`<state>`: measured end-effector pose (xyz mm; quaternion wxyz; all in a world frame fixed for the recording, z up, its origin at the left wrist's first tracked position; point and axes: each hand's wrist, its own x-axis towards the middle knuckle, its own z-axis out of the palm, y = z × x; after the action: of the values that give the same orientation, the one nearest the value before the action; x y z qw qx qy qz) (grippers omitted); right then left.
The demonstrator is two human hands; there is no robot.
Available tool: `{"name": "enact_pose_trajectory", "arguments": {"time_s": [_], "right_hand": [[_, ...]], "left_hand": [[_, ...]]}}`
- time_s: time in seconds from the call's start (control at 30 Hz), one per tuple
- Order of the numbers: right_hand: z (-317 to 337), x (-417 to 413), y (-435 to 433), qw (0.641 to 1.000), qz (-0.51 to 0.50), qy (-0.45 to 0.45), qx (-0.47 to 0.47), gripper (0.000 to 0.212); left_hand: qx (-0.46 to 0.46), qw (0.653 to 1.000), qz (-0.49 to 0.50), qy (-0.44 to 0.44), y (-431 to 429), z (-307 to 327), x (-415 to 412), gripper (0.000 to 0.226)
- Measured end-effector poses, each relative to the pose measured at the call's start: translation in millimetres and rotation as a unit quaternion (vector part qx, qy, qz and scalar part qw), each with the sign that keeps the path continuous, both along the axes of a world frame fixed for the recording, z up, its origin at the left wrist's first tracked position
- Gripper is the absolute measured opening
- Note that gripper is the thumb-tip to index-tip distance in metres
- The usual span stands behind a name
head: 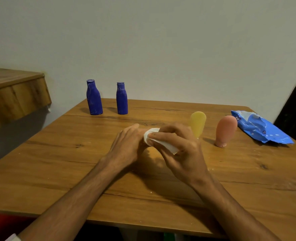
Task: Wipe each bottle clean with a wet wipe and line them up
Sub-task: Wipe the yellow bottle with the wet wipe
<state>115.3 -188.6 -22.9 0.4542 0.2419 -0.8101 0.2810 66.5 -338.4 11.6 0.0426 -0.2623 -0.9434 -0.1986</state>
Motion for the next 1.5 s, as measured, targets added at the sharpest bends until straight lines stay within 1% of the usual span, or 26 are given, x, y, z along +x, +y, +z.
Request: {"name": "enact_pose_trajectory", "arguments": {"time_s": [0.17,0.2,0.3,0.33,0.4,0.43,0.5,0.57,0.63,0.7,0.8,0.87,0.93,1.07,1.17,1.27,1.33,1.4,1.5], "right_hand": [[2.9,1.1,2.4,0.999,-0.026,0.0,-0.035,0.024],[3.0,1.3,2.1,0.999,-0.028,0.002,-0.037,0.024],[2.0,-1.1,7.4,0.997,-0.039,-0.008,-0.064,0.022],[1.6,-2.5,10.3,0.995,-0.046,-0.017,-0.082,0.022],[0.8,-4.4,13.7,0.992,-0.06,-0.027,-0.107,0.023],[0.8,-4.6,12.8,0.992,-0.061,-0.023,-0.105,0.023],[1.2,-3.1,7.3,0.996,-0.048,-0.006,-0.075,0.024],[1.9,-1.1,2.6,0.998,-0.038,0.002,-0.052,0.025],[2.8,-1.2,4.0,0.996,-0.055,-0.006,-0.068,0.025],[3.1,-2.2,7.1,0.992,-0.081,-0.013,-0.094,0.025],[1.7,-2.5,3.4,0.994,-0.068,-0.015,-0.085,0.024],[1.2,-0.9,-1.7,0.997,-0.045,-0.013,-0.066,0.023],[1.8,0.4,-2.8,0.997,-0.042,-0.015,-0.06,0.023],[3.9,0.2,3.9,0.993,-0.074,-0.016,-0.086,0.024],[3.1,-0.5,9.6,0.988,-0.099,-0.017,-0.113,0.023],[5.3,-1.2,14.4,0.981,-0.102,-0.008,-0.165,0.014],[8.1,-1.3,16.9,0.975,-0.106,0.004,-0.195,0.015],[9.6,-0.9,17.2,0.974,-0.1,0.005,-0.202,0.016],[7.4,-0.6,12.5,0.98,-0.08,-0.022,-0.182,0.019]], "left_hand": [[0.028,0.999,-0.017,-0.003,-0.9,-1.7,0.7,0.049],[0.039,0.999,-0.021,-0.002,-0.8,-2.7,0.3,0.046],[0.105,0.994,-0.039,-0.005,-0.4,-5.7,-2.5,0.021],[0.128,0.991,-0.048,-0.008,-0.3,-6.1,-2.4,0.019],[0.154,0.986,-0.06,-0.01,0.5,-7.5,-2.7,0.021],[0.158,0.986,-0.061,-0.011,0.5,-8.2,-3.5,0.024],[0.155,0.987,-0.05,-0.017,1.1,-10.9,-5.1,0.028],[0.152,0.988,-0.035,-0.015,1.0,-13.0,-6.5,0.027],[0.168,0.985,-0.038,-0.016,1.1,-13.6,-6.4,0.021],[0.18,0.982,-0.052,-0.011,1.1,-13.2,-5.5,0.02],[0.165,0.985,-0.054,-0.001,0.1,-13.4,-6.1,0.024],[0.144,0.989,-0.039,-0.006,-0.6,-15.0,-7.5,0.031],[0.147,0.989,-0.035,-0.004,-0.6,-17.4,-9.4,0.031],[0.177,0.983,-0.046,0.019,-0.4,-19.2,-13.4,0.029],[0.192,0.98,-0.05,0.023,-0.1,-18.6,-13.9,0.035],[0.228,0.973,-0.044,-0.007,1.9,-19.2,-15.5,0.04],[0.252,0.966,-0.053,-0.033,2.6,-18.9,-15.4,0.04],[0.269,0.96,-0.062,-0.053,2.6,-19.6,-15.9,0.04],[0.248,0.966,-0.068,-0.03,3.1,-21.2,-16.7,0.037]]}}
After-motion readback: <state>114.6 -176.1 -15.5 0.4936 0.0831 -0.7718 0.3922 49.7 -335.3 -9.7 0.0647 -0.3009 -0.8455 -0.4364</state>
